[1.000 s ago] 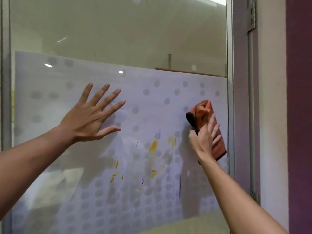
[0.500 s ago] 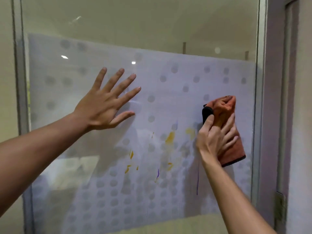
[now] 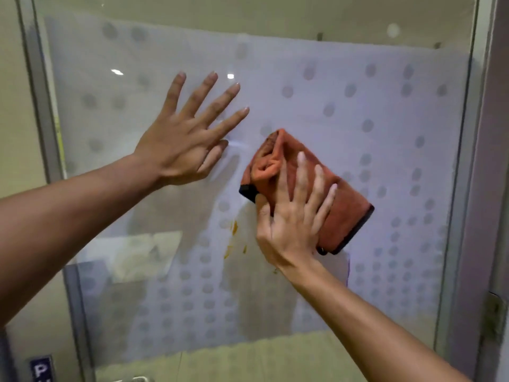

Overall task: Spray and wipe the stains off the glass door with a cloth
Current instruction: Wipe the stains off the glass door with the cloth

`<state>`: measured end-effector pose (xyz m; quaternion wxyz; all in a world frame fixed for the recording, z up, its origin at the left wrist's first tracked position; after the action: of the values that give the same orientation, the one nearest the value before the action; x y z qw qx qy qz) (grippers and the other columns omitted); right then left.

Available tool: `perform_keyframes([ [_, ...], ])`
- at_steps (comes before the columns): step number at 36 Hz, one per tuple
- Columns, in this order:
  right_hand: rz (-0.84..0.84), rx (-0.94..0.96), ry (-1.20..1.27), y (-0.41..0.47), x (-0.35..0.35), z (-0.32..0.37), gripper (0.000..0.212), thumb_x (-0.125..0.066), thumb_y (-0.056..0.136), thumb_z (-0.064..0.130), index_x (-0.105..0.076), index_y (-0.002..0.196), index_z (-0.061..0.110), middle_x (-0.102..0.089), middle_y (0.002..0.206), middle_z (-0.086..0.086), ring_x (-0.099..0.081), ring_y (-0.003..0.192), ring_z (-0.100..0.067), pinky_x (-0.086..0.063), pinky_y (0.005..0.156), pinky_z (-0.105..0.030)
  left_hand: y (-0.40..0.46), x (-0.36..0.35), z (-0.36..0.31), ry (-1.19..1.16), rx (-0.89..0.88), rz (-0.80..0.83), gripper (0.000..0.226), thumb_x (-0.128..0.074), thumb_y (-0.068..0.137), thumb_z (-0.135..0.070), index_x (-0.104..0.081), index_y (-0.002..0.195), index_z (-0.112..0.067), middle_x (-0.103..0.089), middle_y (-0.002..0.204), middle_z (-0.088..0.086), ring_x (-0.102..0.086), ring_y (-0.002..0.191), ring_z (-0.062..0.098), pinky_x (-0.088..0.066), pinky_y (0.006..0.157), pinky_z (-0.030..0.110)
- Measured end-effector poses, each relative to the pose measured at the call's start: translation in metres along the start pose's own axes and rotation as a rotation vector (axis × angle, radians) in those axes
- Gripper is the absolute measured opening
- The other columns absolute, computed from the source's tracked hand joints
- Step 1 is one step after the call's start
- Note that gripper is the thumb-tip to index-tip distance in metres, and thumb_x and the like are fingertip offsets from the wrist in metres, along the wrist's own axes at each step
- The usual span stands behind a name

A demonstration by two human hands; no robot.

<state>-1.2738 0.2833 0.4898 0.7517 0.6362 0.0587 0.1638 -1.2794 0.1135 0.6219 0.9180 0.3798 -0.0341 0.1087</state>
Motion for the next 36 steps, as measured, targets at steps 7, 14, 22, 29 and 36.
perform_keyframes([
  [7, 0.077, 0.415, 0.046, -0.019, -0.006, 0.025, 0.070, -0.051, 0.091, 0.054, -0.038, 0.156, 0.030, -0.029, 0.167, -0.010, -0.019, 0.153, -0.043, -0.010, 0.117, -0.073, 0.001, 0.003, 0.000, -0.025, -0.005, -0.010, 0.064, -0.023, 0.101, -0.042, -0.021, 0.162, -0.023, -0.011, 0.170, 0.013, -0.007, 0.156, 0.043, -0.006, 0.121, 0.070],
  [14, 0.218, 0.844, -0.026, -0.024, -0.007, 0.005, 0.059, -0.041, 0.102, 0.048, -0.034, 0.158, 0.033, -0.022, 0.169, -0.008, -0.009, 0.156, -0.040, -0.005, 0.121, -0.069, 0.001, 0.005, 0.000, -0.026, -0.006, -0.030, 0.063, -0.025, 0.101, -0.041, -0.023, 0.162, -0.023, -0.012, 0.170, 0.012, -0.009, 0.156, 0.043, -0.008, 0.120, 0.071],
  [22, 0.296, 1.149, -0.077, -0.009, 0.004, -0.034, 0.051, -0.042, 0.105, 0.039, -0.040, 0.156, 0.033, -0.028, 0.167, -0.006, -0.012, 0.157, -0.037, -0.005, 0.124, -0.062, 0.001, 0.004, 0.001, -0.023, -0.007, -0.036, 0.063, -0.026, 0.101, -0.041, -0.024, 0.161, -0.023, -0.014, 0.170, 0.013, -0.013, 0.155, 0.045, -0.007, 0.120, 0.071],
  [29, 0.324, 1.183, -0.123, 0.007, 0.016, -0.088, 0.056, -0.048, 0.102, 0.040, -0.038, 0.157, 0.035, -0.026, 0.168, -0.004, -0.014, 0.156, -0.038, -0.006, 0.124, -0.062, 0.000, 0.004, 0.001, -0.021, 0.001, -0.036, 0.064, -0.026, 0.100, -0.041, -0.025, 0.161, -0.022, -0.016, 0.170, 0.013, -0.012, 0.155, 0.044, -0.007, 0.120, 0.070],
  [36, 0.301, 1.089, -0.191, 0.020, 0.025, -0.142, 0.055, -0.037, 0.104, 0.044, -0.034, 0.158, 0.034, -0.026, 0.168, -0.005, -0.018, 0.155, -0.039, -0.007, 0.123, -0.063, -0.002, 0.004, 0.000, -0.018, 0.007, -0.034, 0.063, -0.026, 0.101, -0.041, -0.023, 0.162, -0.022, -0.015, 0.170, 0.013, -0.011, 0.156, 0.043, -0.006, 0.121, 0.069],
])
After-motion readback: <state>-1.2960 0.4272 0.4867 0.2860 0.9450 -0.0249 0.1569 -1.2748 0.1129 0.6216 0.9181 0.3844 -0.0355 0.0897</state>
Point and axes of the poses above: each hand's wrist, its own y-axis towards the middle knuckle, its own x-axis out of the back of the hand, z = x × y, the point moved 6 cm from there along y, towards the middle knuckle
